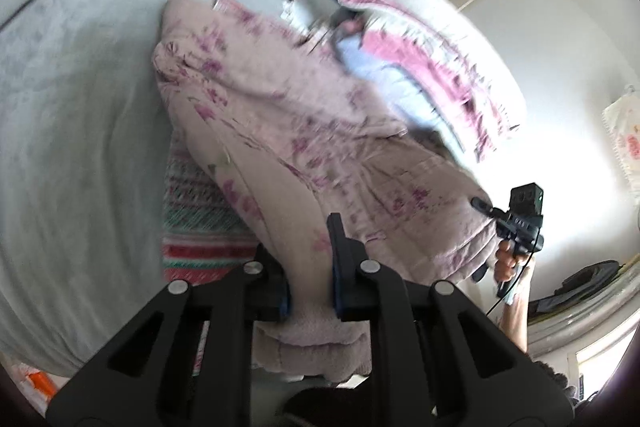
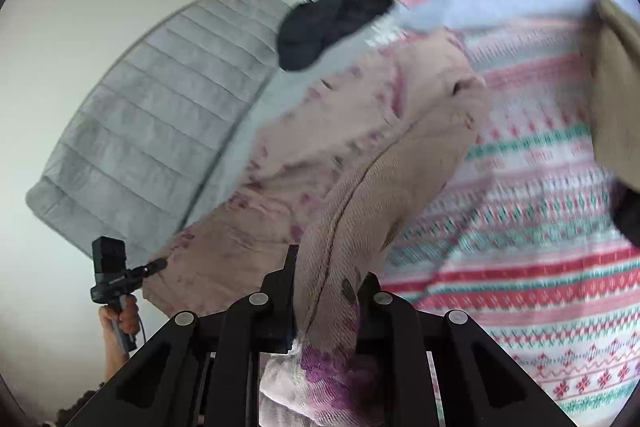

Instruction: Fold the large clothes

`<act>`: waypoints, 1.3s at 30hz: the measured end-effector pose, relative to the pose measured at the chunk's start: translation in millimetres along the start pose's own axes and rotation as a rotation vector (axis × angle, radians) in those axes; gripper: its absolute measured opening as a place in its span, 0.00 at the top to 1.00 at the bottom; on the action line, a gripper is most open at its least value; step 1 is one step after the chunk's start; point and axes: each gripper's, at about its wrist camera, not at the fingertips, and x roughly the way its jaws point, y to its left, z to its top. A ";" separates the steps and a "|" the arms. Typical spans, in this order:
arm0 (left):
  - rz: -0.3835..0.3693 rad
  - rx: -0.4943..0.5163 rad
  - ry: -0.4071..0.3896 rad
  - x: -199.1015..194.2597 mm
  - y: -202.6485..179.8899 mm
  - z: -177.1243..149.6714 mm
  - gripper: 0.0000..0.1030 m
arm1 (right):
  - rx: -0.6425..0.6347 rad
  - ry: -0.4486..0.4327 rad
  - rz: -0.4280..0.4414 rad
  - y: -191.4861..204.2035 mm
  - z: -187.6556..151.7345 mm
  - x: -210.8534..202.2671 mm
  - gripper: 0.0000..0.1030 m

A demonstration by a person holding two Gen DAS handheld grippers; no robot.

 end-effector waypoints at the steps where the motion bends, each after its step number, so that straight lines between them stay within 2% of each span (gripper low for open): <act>1: -0.010 0.004 -0.020 -5.9 -2.2 -0.7 0.84 | -0.015 -0.023 0.010 5.8 0.2 -8.6 0.83; 6: -0.019 -0.004 -0.110 -37.1 -4.5 -9.0 0.86 | -0.036 -0.104 0.049 17.3 -9.7 -46.0 0.84; 12: -0.086 0.007 -0.192 -87.2 -7.1 -30.1 0.86 | -0.100 -0.155 0.086 44.0 -33.4 -91.6 0.84; 16: -0.088 0.032 -0.189 -100.1 -16.6 -45.3 0.86 | -0.115 -0.149 0.074 58.4 -54.2 -104.2 0.84; 18: -0.082 0.026 -0.175 -94.1 -16.9 -43.0 0.86 | -0.101 -0.146 0.072 59.0 -54.9 -102.3 0.84; 21: -0.070 -0.015 -0.179 -84.0 -8.1 -22.8 0.85 | -0.052 -0.173 0.067 50.9 -37.6 -92.9 0.84; 24: -0.037 -0.076 -0.214 -72.7 7.1 14.6 0.84 | 0.008 -0.247 -0.096 35.6 0.1 -76.6 0.84; 28: 0.046 -0.120 -0.305 -53.1 22.8 68.9 0.83 | 0.090 -0.297 -0.171 10.8 48.7 -47.0 0.84; 30: 0.076 -0.146 -0.326 -34.1 30.7 100.1 0.83 | 0.117 -0.306 -0.218 -2.5 71.5 -30.5 0.84; 34: 0.153 -0.147 -0.318 9.4 44.4 146.9 0.80 | 0.195 -0.287 -0.299 -44.7 111.5 7.9 0.84; 37: 0.198 -0.124 -0.273 51.1 55.6 171.7 0.78 | 0.244 -0.235 -0.344 -78.5 132.7 45.0 0.83; 39: 0.253 -0.101 -0.233 85.1 65.6 186.3 0.77 | 0.247 -0.200 -0.367 -95.9 142.0 70.5 0.83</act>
